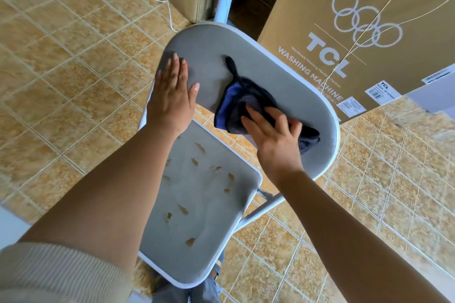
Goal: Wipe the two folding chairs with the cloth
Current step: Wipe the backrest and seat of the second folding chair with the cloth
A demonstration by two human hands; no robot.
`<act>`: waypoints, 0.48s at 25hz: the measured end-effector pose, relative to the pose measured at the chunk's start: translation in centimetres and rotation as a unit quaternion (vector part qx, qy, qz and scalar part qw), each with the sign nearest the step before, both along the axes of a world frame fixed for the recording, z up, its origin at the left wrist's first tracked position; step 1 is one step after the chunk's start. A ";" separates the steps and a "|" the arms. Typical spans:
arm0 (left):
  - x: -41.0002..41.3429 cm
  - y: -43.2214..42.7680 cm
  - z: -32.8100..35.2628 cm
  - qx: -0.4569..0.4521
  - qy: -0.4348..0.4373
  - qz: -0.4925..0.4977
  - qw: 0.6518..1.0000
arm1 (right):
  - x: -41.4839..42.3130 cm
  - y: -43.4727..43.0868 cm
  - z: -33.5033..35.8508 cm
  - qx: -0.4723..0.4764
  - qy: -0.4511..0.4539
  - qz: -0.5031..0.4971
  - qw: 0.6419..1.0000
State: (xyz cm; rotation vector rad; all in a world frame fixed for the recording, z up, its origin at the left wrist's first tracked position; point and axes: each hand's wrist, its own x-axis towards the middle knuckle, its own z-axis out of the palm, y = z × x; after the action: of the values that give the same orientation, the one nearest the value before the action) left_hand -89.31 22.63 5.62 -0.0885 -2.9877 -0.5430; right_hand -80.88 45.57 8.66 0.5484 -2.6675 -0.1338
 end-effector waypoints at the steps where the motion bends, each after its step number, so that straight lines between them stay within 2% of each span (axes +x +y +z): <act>1: -0.2 -0.5 -0.1 -0.004 -0.006 0.000 1.000 | 0.0 0.0 0.6 -0.023 0.006 -0.023 0.999; 5: -1.0 -2.4 -0.2 -0.007 -0.029 -0.002 1.000 | -3.0 -2.5 3.1 -0.103 0.039 -0.094 0.989; 9: -1.2 -3.8 -0.4 -0.008 -0.041 -0.027 0.999 | -7.0 -7.1 2.3 -0.086 0.040 -0.040 0.995; 12: -0.3 -5.0 -1.1 0.003 -0.045 0.006 0.999 | -7.8 -9.6 0.1 -0.053 0.028 0.000 0.998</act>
State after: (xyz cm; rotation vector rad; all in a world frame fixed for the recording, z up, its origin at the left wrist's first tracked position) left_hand -89.57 17.61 4.49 -0.0463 -3.0705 -0.5699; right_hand -88.64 35.99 8.78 0.5018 -2.6024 -0.0070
